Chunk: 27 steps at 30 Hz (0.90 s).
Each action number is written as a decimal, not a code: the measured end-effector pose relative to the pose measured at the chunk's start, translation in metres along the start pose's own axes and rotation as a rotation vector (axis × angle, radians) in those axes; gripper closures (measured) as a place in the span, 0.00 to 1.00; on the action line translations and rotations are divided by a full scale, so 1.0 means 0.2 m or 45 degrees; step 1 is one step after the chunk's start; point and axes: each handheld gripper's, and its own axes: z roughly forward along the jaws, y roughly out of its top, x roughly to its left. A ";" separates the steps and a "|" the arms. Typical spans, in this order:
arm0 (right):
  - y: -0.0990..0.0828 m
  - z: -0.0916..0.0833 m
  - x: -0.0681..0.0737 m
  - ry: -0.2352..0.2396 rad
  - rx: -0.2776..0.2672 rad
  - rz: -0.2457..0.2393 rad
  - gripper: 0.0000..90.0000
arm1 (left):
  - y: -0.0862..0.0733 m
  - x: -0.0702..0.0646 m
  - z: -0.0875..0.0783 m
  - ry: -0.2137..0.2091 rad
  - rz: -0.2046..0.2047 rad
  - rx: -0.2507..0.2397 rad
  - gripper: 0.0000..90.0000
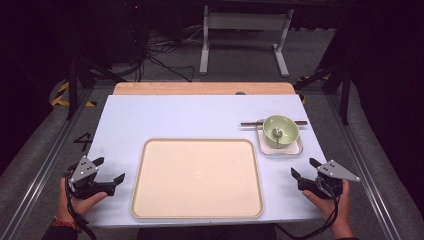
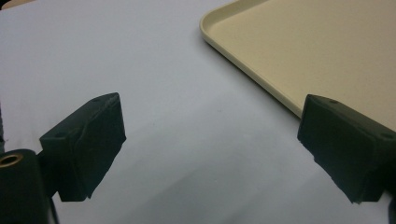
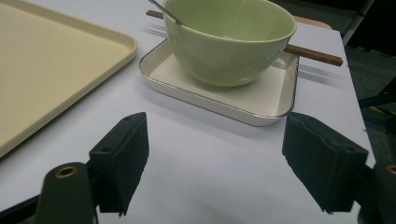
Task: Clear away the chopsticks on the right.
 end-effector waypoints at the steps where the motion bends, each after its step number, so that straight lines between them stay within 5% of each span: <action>1: 0.00 0.00 0.00 -0.005 0.009 0.000 0.28 | 0.00 0.00 0.01 -0.003 0.007 0.007 0.10; 9: -0.01 0.00 -0.06 -0.071 0.037 0.081 0.29 | -0.01 -0.03 0.00 -0.020 0.032 0.029 0.11; 17: 0.01 0.00 -0.07 -0.088 0.016 0.082 0.37 | -0.01 -0.03 -0.04 -0.015 0.024 -0.002 0.13; 27: 0.07 -0.02 -0.14 -0.083 -0.032 0.108 0.63 | -0.02 -0.05 -0.03 -0.022 0.065 0.033 0.13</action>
